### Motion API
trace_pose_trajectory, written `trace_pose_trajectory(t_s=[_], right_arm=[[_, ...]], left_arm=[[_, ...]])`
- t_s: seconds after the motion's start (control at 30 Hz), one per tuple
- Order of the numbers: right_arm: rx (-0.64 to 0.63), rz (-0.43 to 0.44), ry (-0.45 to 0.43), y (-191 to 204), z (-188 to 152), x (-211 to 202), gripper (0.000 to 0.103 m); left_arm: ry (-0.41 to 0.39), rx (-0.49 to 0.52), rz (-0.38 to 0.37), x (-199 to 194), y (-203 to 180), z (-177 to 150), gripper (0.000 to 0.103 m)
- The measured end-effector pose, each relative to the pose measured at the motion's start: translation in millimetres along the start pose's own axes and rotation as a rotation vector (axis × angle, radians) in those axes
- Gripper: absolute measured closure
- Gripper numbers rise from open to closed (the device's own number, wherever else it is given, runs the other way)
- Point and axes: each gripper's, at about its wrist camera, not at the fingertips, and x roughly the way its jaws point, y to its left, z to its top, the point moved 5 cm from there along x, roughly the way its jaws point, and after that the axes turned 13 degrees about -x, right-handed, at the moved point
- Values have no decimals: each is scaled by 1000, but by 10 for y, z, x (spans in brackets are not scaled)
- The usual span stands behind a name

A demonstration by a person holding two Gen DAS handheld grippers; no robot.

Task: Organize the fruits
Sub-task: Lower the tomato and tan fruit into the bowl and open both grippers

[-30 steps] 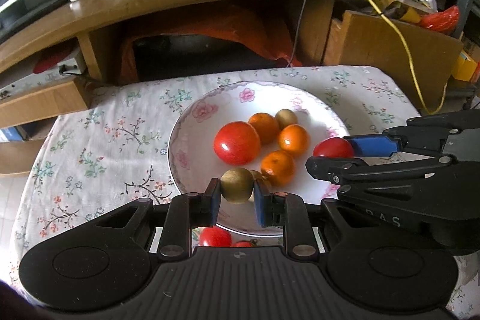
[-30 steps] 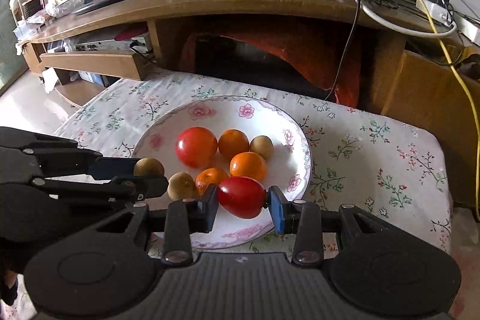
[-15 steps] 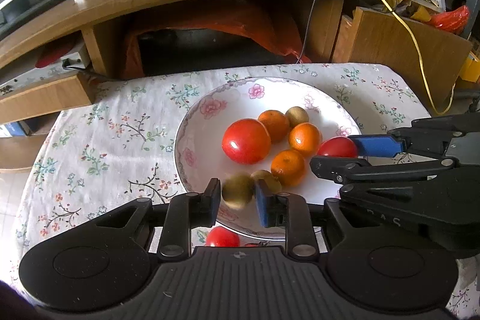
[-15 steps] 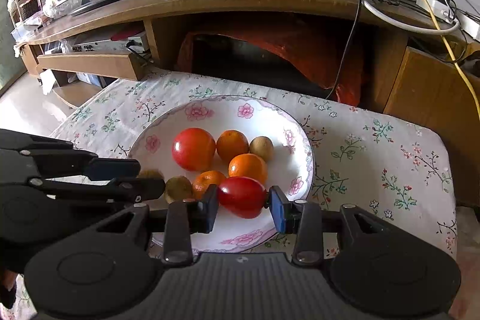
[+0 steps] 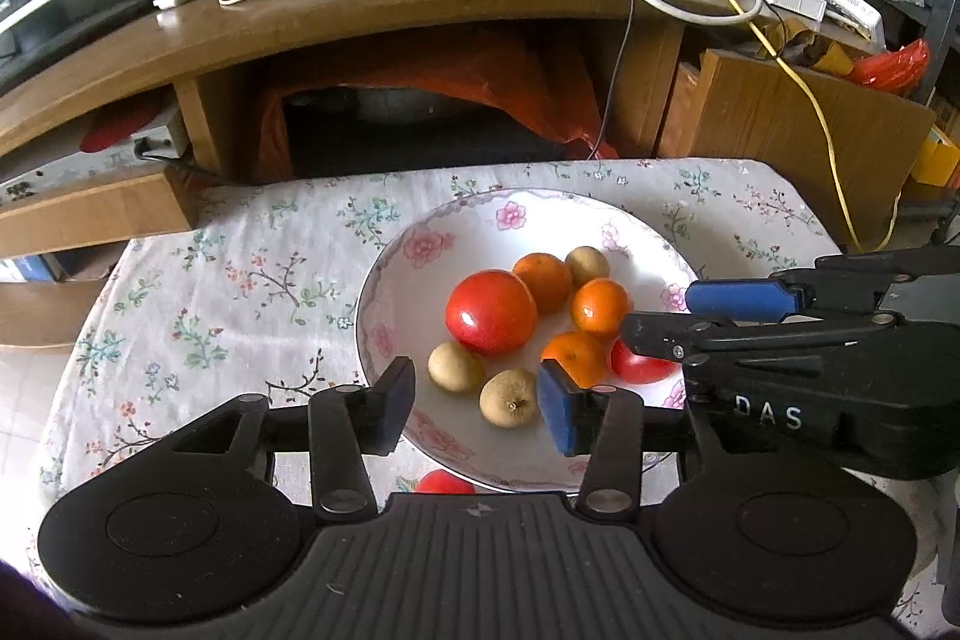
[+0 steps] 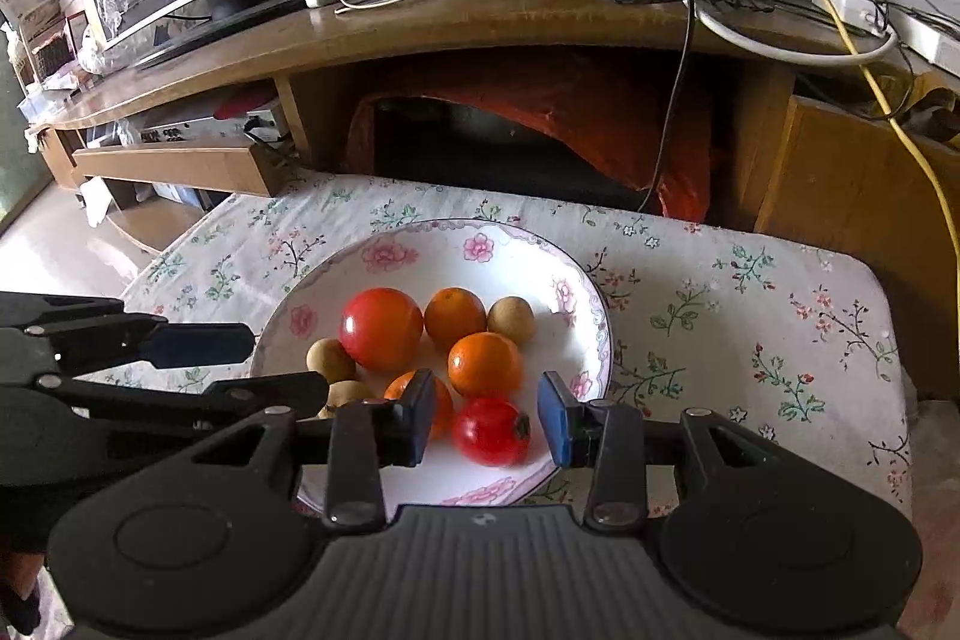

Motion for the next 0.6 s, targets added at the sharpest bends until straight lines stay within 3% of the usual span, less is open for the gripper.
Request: trace_pose_trajectory(t_s=[0.6], right_arm=[[-20, 13, -9, 191, -64, -179, 63]], left_arm=[[-2, -1, -8, -182, 120, -94, 41]])
